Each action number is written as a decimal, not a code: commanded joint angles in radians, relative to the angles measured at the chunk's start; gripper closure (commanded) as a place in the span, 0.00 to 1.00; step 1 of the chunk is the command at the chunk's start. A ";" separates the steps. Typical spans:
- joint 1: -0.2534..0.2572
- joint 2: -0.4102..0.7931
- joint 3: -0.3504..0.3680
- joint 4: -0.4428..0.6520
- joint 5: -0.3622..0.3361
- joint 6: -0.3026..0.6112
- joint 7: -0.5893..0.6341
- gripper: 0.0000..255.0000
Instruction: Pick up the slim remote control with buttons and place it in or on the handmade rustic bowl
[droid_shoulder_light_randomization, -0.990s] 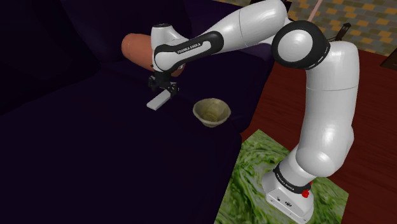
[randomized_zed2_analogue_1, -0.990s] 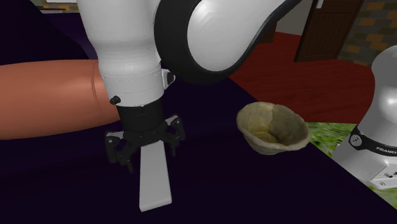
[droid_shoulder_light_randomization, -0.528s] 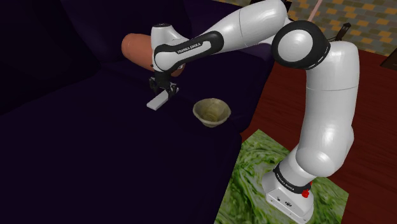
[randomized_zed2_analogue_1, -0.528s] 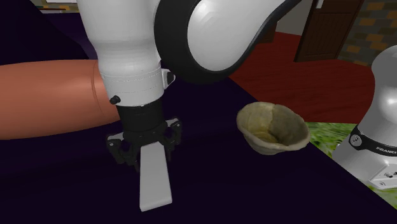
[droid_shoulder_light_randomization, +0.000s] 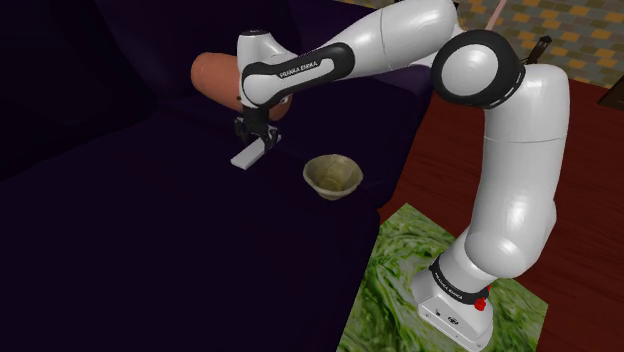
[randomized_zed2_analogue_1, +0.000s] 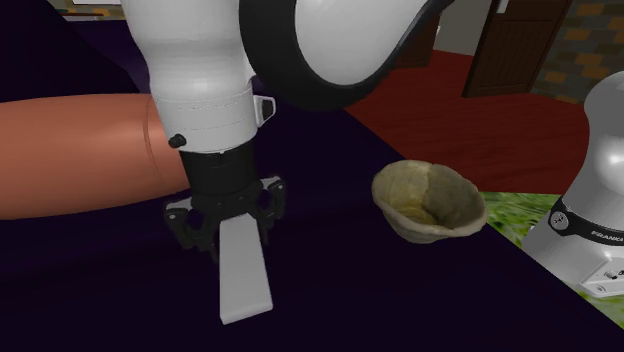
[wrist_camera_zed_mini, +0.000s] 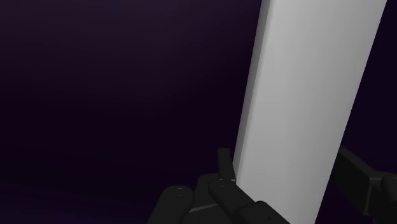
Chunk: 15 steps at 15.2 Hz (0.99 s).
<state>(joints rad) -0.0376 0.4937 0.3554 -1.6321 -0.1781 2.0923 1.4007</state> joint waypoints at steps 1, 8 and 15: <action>0.000 -0.006 0.002 0.017 0.004 -0.023 -0.003 1.00; -0.003 -0.039 0.010 0.065 0.018 -0.101 -0.012 1.00; -0.002 -0.062 0.015 0.126 0.029 -0.184 -0.019 1.00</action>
<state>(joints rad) -0.0395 0.4362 0.3698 -1.5160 -0.1511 1.9225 1.3837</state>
